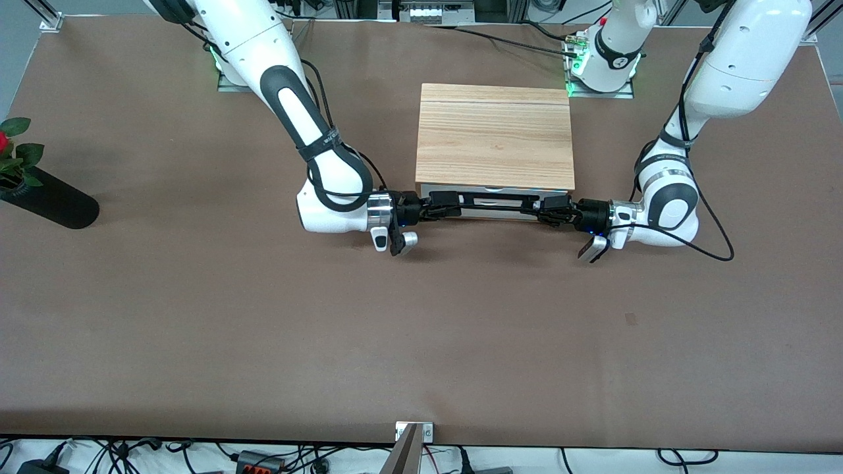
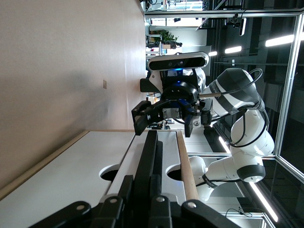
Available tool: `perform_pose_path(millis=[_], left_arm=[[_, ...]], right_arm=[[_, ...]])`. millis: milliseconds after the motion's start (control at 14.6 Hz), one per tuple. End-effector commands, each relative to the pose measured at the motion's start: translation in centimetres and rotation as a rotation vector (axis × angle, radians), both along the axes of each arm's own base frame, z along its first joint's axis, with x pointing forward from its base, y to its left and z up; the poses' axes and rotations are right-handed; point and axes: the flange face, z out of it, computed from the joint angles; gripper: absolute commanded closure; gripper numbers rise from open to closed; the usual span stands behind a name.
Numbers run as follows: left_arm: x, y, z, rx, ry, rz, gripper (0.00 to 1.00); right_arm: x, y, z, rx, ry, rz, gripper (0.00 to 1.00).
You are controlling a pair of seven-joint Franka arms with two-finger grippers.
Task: Pull top drawer with both arms simultaneously
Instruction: 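Close the right gripper and the left gripper on the black handle ends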
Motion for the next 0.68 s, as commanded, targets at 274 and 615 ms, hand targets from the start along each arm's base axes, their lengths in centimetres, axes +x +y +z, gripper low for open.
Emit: perform_pose_path(millis=[274,615], left_arm=[[0.57,0.38,0.57,-0.016,-0.004,0.019,0.99],[0.86,0.40,0.79,-0.016,-0.010,0.020,0.99]], right_arm=[[-0.85,0.80,-0.98,0.073,-0.040,0.065,0.58],[-0.82,0.70,-0.89,0.084,-0.037,0.076,0.66]])
